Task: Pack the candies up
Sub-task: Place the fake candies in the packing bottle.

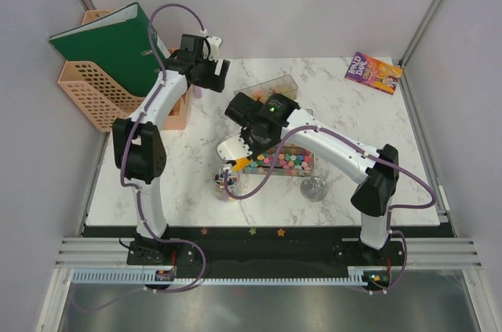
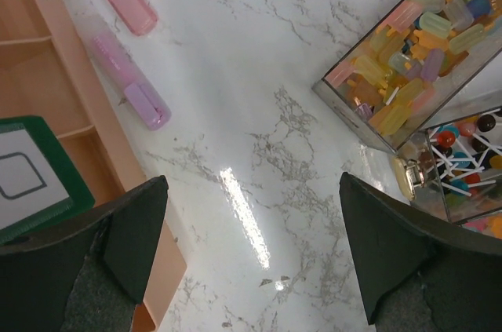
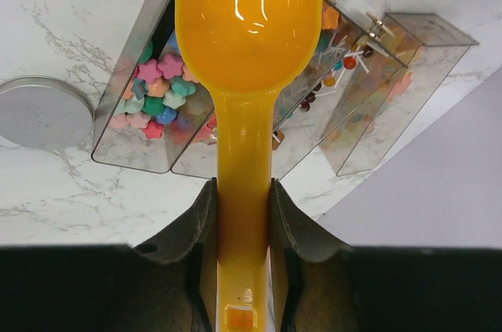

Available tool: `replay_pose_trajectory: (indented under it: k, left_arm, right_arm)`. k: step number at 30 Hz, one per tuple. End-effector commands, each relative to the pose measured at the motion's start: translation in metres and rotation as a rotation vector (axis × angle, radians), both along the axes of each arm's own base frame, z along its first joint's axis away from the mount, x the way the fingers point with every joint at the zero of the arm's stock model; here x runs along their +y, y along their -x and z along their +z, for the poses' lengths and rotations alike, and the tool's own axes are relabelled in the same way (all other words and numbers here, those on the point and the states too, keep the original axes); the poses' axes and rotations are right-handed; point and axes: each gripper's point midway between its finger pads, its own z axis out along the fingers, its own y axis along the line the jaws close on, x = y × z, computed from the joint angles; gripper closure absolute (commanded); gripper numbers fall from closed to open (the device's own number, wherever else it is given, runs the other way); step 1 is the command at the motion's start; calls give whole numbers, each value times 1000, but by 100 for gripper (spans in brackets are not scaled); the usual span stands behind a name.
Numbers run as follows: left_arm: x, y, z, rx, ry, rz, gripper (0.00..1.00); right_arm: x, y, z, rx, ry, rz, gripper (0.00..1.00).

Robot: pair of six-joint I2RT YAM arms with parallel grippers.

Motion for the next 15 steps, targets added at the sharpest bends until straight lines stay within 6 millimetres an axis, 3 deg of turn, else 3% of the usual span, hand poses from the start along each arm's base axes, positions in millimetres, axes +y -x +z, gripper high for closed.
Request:
replay_pose_trajectory:
  k: [1,7,10,11,15]
  left_arm:
    - [-15,-17,19,-61,52,-56,4]
    - [-42,-26,4,-59,57,-177,9]
    - [-54,-34,4,-75,62,-206,12]
    - [-59,-36,-4,-63,66,-218,13]
    - [-77,-41,2,-95,62,-267,15]
  right_arm:
    - [-40,-7,8,-9,53,-98,100]
    - [-51,-28,24,-15,-100,-208,100]
    - [-51,-26,32,-28,-173,-222,100]
    - [-51,-27,42,-49,-223,-225,100]
    - [-56,-23,46,-79,-296,-255,100]
